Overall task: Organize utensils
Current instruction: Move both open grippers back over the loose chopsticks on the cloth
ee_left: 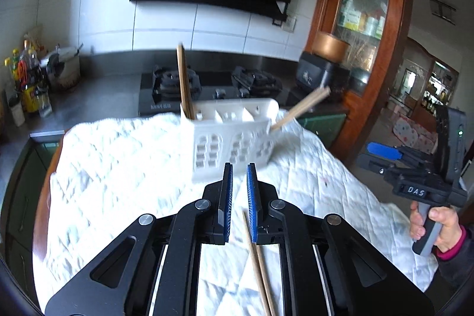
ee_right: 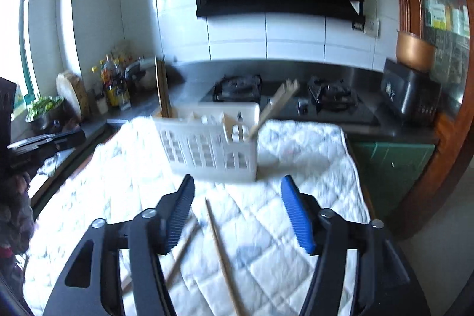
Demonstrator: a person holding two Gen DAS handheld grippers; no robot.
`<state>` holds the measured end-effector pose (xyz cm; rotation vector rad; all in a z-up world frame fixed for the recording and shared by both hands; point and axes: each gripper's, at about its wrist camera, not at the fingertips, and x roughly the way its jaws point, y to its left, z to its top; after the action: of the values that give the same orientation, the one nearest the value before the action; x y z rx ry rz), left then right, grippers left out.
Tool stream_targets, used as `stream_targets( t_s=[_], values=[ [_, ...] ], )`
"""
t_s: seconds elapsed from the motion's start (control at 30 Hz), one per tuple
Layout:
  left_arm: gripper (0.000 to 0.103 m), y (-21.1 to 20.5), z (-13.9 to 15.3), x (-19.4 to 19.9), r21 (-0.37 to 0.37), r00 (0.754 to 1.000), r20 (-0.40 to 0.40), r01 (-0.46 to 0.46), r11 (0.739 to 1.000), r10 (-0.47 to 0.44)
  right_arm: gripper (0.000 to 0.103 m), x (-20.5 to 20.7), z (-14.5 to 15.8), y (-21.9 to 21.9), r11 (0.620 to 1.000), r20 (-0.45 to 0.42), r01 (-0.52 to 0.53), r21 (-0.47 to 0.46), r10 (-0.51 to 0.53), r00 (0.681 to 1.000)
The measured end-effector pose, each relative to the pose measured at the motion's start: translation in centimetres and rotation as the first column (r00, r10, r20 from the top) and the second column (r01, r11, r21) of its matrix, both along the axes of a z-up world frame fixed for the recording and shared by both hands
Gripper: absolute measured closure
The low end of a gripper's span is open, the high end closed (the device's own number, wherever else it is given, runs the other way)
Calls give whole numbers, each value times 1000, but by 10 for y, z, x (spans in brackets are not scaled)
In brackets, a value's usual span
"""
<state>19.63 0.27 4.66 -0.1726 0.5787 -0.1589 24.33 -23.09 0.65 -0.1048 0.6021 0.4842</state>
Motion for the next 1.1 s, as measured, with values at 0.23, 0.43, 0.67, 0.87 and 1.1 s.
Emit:
stream_targets(
  t_s=[0.23,0.43,0.67,0.87,1.1],
  values=[
    [92,-8,-67,-35,-80,989,-147,13,997,-25,39,-22,-74,-14,999,-156,6,-41,-13,988],
    [92,-17,-102,-51,-115,975,-215,27,993,-52,38,-32,-96,-17,997,-180,3,-74,-17,983],
    [92,-35,-125,-58,-141,957,-268,77,987,-113,38,-33,-104,-15,996,-188,-2,-85,-14,982],
    [92,-34,-138,-60,-157,947,-301,67,985,-112,38,-33,-109,-17,997,-199,0,-81,-16,980],
    [92,-34,-138,-63,-146,950,-293,70,987,-111,38,-33,-110,-16,997,-198,-2,-83,-15,980]
  ],
)
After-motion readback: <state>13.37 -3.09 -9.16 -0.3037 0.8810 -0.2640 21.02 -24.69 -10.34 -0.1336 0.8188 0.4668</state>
